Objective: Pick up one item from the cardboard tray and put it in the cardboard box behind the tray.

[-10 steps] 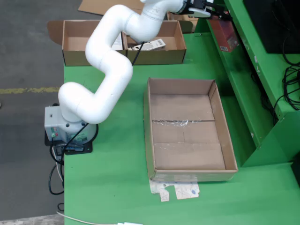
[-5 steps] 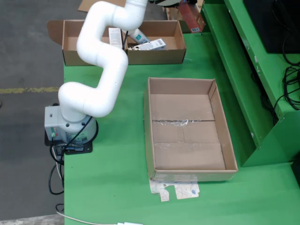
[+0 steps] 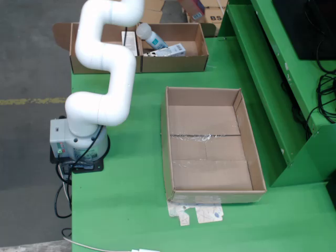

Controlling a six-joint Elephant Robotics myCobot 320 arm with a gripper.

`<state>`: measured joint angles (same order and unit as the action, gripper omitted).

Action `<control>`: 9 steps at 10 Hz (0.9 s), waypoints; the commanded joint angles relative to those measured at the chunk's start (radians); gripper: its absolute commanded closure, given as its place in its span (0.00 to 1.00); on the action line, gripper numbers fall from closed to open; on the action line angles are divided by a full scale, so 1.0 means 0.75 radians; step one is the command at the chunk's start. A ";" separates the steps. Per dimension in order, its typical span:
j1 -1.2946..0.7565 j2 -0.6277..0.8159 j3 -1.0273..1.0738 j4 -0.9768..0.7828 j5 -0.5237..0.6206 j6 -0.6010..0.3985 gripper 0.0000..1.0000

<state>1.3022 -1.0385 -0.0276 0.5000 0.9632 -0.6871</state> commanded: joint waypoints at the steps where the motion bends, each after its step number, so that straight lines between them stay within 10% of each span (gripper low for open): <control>1: 0.177 0.111 0.037 0.016 -0.014 -0.181 1.00; 8: 0.640 0.078 0.037 0.016 -0.014 -0.251 1.00; 9: 0.923 -0.086 0.037 0.016 -0.014 0.127 1.00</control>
<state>1.6106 -0.9741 -0.0260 0.4985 0.9632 -0.8144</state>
